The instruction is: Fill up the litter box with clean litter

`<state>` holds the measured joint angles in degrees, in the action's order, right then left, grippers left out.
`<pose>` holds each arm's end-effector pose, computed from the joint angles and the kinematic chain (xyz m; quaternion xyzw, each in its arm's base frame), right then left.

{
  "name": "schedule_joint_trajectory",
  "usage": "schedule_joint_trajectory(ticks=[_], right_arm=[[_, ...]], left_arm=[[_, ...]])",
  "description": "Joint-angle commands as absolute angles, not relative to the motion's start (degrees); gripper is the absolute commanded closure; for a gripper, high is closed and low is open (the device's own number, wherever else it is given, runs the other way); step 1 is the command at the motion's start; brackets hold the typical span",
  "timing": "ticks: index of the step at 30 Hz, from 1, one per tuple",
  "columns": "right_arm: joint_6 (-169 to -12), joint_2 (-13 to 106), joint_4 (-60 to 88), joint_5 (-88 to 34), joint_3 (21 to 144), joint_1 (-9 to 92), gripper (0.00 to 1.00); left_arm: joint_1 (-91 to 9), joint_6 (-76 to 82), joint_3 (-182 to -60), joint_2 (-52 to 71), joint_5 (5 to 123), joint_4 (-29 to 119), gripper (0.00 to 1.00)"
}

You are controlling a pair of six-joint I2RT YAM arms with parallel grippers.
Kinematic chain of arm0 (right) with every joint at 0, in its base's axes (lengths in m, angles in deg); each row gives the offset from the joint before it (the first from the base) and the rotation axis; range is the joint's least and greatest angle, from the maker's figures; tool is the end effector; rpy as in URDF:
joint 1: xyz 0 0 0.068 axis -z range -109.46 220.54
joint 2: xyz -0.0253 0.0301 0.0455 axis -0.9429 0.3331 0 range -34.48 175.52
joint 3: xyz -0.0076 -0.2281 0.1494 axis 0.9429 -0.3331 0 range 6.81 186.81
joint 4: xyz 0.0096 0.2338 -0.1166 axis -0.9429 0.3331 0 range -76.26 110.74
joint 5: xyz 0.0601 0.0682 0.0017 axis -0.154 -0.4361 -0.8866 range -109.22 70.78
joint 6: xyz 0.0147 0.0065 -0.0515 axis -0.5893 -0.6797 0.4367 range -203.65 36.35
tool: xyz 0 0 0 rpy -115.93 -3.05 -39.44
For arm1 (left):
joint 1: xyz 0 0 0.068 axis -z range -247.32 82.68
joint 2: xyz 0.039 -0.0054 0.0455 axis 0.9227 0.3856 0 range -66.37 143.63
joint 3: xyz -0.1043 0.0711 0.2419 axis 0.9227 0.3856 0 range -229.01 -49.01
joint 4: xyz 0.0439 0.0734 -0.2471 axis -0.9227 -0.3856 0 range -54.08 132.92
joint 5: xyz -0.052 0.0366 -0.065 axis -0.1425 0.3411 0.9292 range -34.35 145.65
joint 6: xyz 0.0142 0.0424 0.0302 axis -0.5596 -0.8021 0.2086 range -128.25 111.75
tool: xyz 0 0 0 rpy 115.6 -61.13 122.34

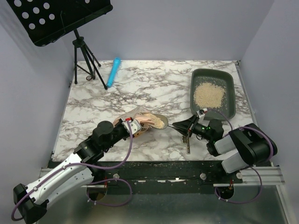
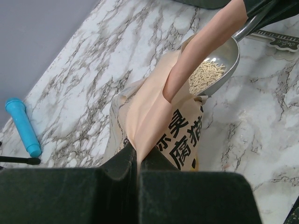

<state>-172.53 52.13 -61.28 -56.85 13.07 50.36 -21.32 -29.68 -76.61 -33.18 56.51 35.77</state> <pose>0.1860 0.0915 0.1360 0.2155 0.7003 0.6575 0.1757 0.1078 -0.1124 0.2697 0.4375 0.6472 -0.1386 0.6087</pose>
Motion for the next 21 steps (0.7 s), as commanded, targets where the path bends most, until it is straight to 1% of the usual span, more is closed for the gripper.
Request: schedule_joint_trajectory(ticks=[1, 5, 7, 12, 21], right_arm=[[-169.69, 56.22, -71.22, -55.08, 12.61, 49.89, 0.99], [-170.92, 62.89, -82.29, -54.90, 12.17, 49.98, 0.99], [-170.23, 64.57, -82.32, -55.69, 12.61, 49.98, 0.99], [-166.01, 60.10, -82.15, -55.35, 12.00, 49.98, 1.00], [-158.89, 55.79, -82.32, -57.28, 14.19, 49.98, 0.99]], left_arm=[[-20.92, -30.31, -77.31, -34.81, 56.18, 42.66, 1.00], [-20.92, -30.31, -76.79, -35.96, 56.18, 44.07, 1.00], [-20.83, -30.31, -76.61, -36.40, 56.09, 44.42, 1.00], [-20.83, -30.31, -76.17, -36.84, 56.26, 45.21, 1.00], [-20.83, -30.23, -75.56, -38.68, 57.50, 46.17, 1.00]])
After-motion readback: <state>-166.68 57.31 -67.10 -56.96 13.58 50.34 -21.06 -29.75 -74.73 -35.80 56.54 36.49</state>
